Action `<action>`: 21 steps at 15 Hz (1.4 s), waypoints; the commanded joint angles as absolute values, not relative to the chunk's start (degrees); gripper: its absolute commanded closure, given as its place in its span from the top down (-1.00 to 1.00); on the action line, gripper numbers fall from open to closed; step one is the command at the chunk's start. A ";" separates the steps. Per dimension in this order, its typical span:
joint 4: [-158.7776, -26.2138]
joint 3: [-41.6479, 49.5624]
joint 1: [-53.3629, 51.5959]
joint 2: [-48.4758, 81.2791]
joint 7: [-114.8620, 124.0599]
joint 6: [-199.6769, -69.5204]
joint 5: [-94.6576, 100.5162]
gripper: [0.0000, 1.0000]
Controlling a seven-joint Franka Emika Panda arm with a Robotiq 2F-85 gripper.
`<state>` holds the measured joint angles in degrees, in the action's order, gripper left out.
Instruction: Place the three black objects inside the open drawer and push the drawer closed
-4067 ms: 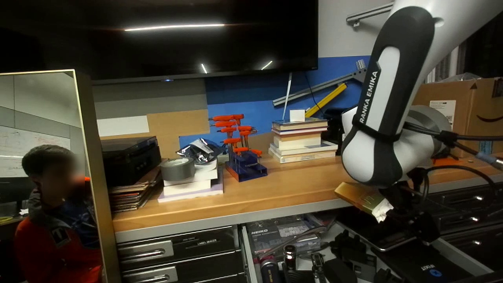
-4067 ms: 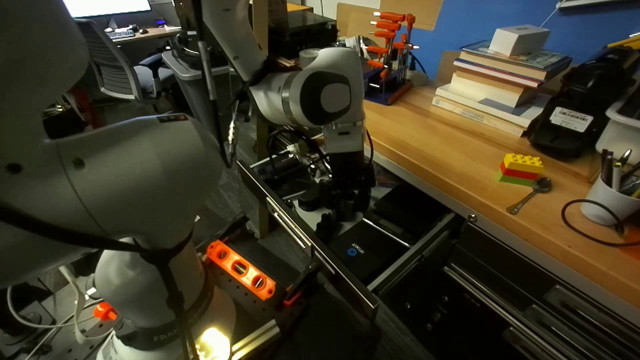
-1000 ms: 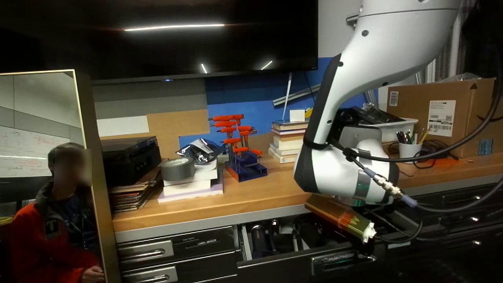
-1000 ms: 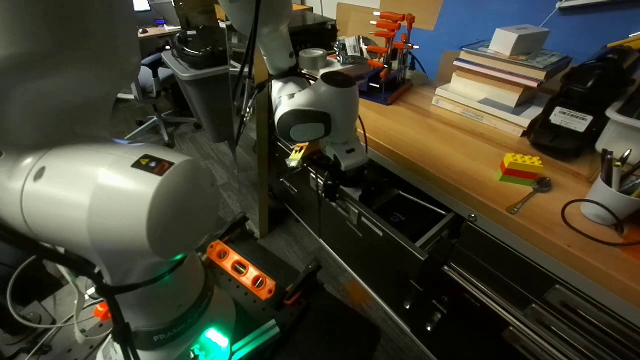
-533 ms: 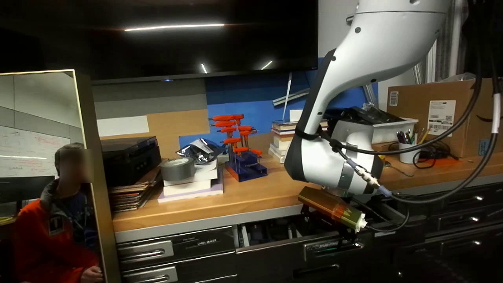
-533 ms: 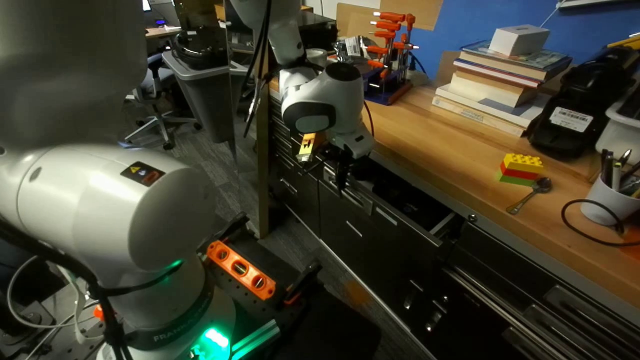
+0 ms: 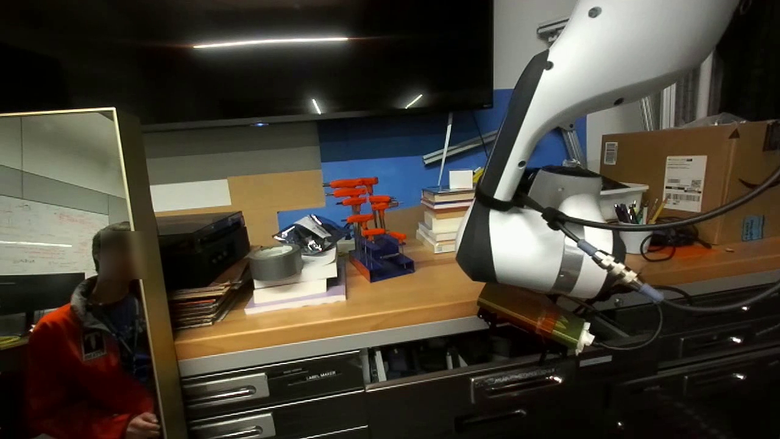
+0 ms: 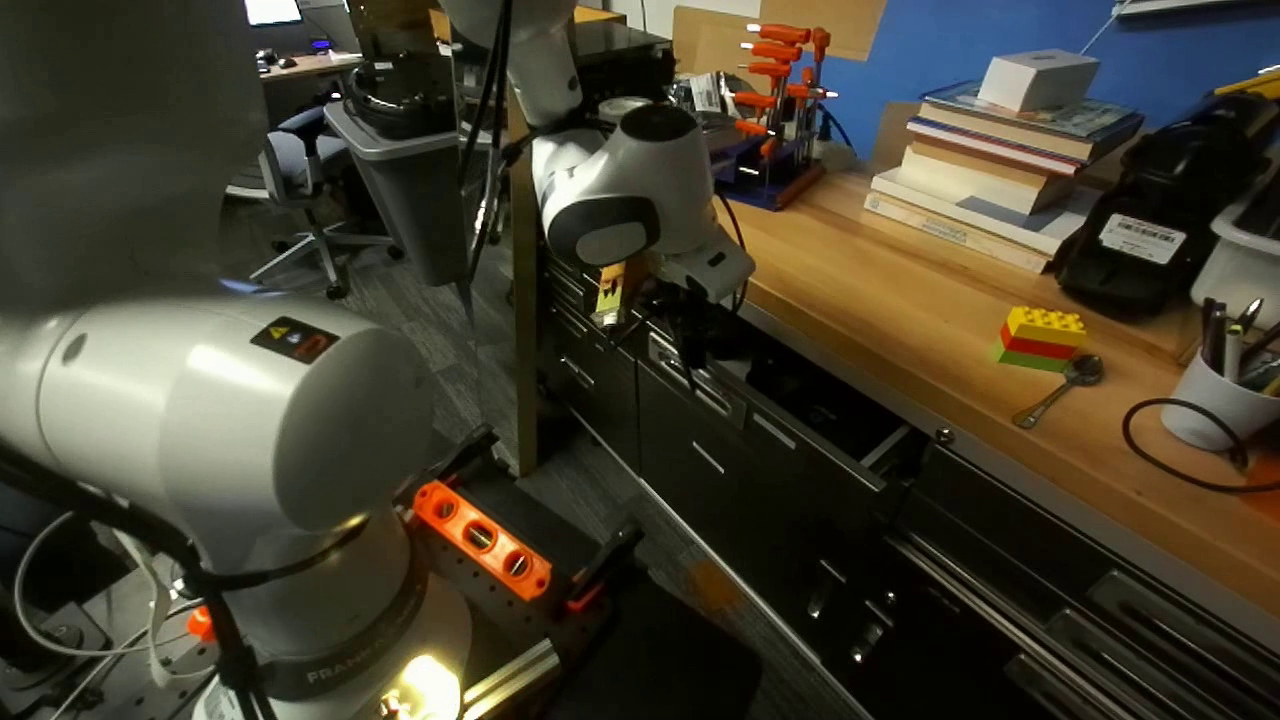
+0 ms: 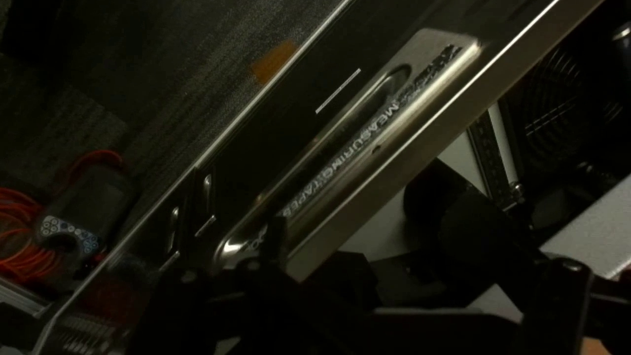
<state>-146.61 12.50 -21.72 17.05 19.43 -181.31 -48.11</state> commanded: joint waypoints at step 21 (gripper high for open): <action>-148.49 56.57 -62.10 20.70 41.88 -146.34 -17.33 1.00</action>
